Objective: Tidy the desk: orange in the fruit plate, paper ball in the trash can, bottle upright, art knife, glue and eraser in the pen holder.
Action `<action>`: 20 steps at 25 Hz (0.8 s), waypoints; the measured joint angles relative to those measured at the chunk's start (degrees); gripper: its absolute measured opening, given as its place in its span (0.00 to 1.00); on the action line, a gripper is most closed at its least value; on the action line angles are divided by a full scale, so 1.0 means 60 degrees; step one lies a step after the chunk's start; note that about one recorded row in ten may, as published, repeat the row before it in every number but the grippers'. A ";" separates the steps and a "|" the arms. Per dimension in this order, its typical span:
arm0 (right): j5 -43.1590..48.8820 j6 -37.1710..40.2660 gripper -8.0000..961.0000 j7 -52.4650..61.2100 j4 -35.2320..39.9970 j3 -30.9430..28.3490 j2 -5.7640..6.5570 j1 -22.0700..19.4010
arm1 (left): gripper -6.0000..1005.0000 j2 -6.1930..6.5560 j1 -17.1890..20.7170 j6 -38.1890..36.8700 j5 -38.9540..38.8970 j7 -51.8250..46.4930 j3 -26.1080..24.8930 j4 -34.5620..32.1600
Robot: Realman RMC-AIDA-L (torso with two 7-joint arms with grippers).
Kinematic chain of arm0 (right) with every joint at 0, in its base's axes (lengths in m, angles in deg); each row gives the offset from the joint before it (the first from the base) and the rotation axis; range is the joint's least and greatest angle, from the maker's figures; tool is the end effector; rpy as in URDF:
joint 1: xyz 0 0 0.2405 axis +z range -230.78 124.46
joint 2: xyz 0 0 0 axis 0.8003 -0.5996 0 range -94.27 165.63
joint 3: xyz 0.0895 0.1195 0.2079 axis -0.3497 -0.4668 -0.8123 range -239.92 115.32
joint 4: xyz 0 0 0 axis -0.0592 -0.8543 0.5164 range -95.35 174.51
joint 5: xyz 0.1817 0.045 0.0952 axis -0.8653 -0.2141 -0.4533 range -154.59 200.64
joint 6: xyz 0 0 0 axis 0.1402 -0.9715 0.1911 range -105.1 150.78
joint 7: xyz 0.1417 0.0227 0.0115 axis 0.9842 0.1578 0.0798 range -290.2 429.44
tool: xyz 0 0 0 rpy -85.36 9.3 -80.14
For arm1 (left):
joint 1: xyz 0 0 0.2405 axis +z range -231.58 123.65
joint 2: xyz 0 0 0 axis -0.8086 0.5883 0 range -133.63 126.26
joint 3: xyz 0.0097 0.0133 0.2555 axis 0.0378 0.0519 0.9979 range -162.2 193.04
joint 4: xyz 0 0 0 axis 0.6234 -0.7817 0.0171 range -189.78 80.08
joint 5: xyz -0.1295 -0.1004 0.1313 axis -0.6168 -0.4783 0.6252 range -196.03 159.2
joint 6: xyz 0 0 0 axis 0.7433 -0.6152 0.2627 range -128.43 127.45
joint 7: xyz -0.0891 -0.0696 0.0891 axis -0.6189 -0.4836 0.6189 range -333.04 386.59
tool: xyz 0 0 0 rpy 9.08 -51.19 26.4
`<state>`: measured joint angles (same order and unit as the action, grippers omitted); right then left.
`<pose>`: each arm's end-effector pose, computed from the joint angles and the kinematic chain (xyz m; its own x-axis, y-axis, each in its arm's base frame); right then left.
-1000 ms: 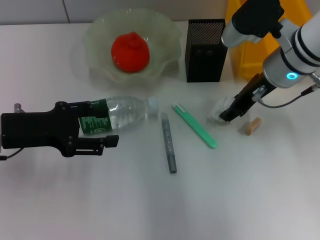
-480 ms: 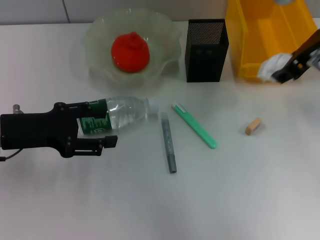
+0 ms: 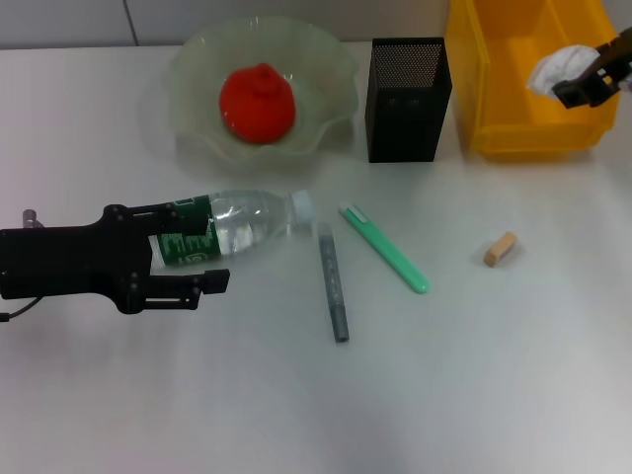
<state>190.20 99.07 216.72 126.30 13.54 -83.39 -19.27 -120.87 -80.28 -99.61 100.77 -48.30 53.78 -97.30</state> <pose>0.1738 0.4017 0.0673 0.8184 -0.5653 0.1030 -0.2812 -0.5504 -0.7861 -0.2803 0.2992 0.0230 0.8549 0.2805 0.4363 0.3591 -0.9270 -0.1078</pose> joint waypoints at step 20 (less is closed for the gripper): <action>-0.0065 -0.2868 0.84 -0.0171 -0.2206 0.0132 -0.0035 0.0451 | 0.76 -0.0028 0.0091 -0.0067 -0.0065 -0.0109 0.0007 -0.0003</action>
<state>189.81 81.86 215.70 113.06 14.33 -83.60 -16.56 -121.04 -79.74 -100.01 100.38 -48.95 53.82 -97.32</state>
